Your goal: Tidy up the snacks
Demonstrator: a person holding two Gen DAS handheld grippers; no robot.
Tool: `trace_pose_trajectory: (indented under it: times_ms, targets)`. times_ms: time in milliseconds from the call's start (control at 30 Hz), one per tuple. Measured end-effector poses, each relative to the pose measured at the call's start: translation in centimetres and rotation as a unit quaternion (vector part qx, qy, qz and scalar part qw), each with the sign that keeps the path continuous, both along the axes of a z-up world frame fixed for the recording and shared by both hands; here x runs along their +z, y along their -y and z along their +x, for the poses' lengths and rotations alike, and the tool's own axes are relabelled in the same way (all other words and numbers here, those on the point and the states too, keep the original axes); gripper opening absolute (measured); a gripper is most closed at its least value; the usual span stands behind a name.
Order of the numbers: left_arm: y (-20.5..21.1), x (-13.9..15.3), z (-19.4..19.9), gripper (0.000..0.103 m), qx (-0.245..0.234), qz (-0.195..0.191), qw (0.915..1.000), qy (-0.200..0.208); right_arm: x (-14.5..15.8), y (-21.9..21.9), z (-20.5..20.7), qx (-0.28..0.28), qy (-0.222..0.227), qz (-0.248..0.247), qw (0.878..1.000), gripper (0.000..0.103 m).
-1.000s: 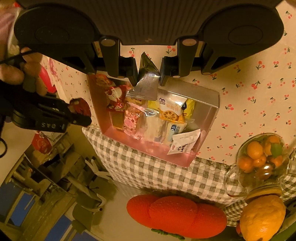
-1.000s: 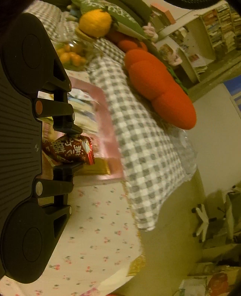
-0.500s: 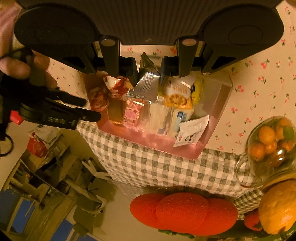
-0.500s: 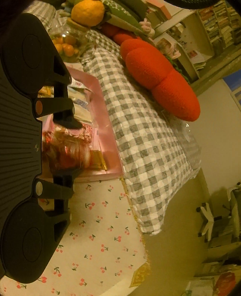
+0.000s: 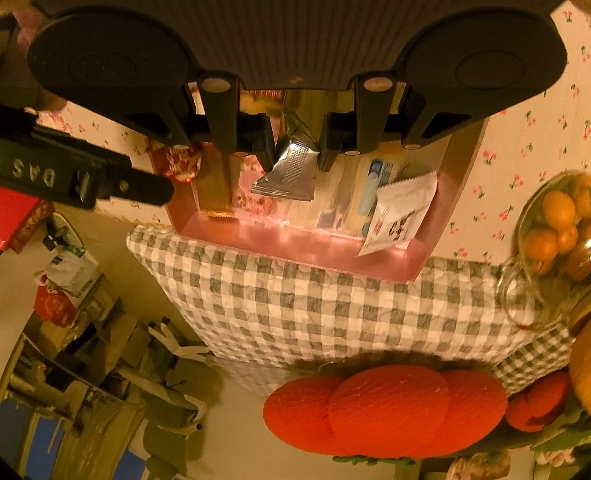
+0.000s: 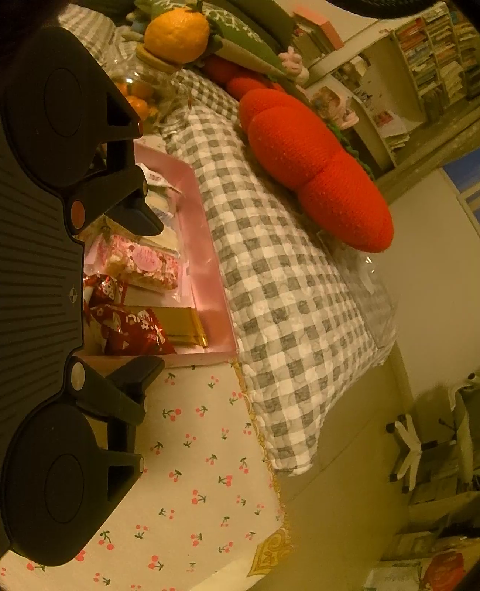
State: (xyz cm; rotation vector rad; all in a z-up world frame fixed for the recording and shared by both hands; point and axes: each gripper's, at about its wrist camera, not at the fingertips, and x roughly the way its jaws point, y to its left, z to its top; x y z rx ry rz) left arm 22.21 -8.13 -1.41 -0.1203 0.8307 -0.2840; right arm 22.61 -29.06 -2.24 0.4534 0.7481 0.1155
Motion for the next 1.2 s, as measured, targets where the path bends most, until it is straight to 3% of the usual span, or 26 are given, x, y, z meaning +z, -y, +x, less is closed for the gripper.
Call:
trace_pose_trajectory:
  times_ms: [167, 267, 400, 567, 1200]
  targets:
    - [0.8, 0.2, 0.7, 0.026, -0.002, 0.019, 0.9997, 0.013, 0.0, 0.2, -0.1, -0.005, -0.001, 0.004, 1.0, 0.073]
    - [1.0, 0.1, 0.9, 0.035, -0.001, 0.024, 0.9996, 0.014, 0.0, 0.2, -0.1, -0.005, -0.002, 0.006, 1.0, 0.08]
    - [0.8, 0.0, 0.7, 0.058, 0.014, 0.032, 0.9992, 0.019, 0.1, 0.1, -0.1, -0.004, -0.004, 0.003, 1.0, 0.08]
    - [0.3, 0.3, 0.2, 0.069, 0.014, 0.045, 0.9986, 0.024, 0.5, -0.3, -0.5, -0.002, -0.004, 0.0, 1.0, 0.081]
    - [-4.1, 2.2, -5.4, 0.096, 0.024, 0.049, 0.9981, 0.029, 3.6, -1.8, -6.0, 0.001, 0.0, -0.045, 0.999, 0.087]
